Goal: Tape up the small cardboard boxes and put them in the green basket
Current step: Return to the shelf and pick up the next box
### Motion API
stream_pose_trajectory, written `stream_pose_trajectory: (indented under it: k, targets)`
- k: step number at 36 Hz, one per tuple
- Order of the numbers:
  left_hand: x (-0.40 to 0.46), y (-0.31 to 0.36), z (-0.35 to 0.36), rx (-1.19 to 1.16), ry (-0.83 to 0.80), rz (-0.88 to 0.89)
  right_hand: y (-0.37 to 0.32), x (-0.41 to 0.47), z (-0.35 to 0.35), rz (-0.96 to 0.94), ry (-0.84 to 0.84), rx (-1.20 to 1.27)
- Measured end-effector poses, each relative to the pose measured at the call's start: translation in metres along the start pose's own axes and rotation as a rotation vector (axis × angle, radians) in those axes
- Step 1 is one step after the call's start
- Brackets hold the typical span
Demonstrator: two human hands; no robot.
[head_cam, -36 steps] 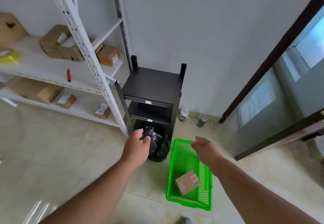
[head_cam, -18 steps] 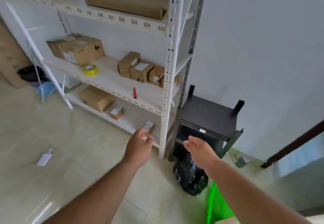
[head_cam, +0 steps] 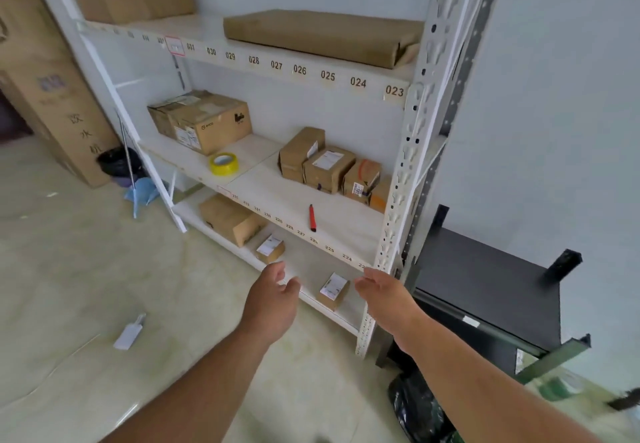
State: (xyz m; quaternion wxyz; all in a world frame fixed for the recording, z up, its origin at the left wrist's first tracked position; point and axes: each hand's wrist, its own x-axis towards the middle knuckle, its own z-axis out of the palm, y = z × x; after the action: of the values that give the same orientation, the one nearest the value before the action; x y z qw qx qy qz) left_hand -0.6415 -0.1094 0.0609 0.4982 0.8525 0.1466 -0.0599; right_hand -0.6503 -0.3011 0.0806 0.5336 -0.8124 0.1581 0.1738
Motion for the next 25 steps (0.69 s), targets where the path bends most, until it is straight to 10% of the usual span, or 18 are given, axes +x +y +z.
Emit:
stream_pose_trajectory:
  k: [25]
  targets:
    - [0.183, 0.043, -0.040, -0.055, -0.051, 0.029, -0.104, 0.164, 0.030, 0.101, 0.014, 0.099]
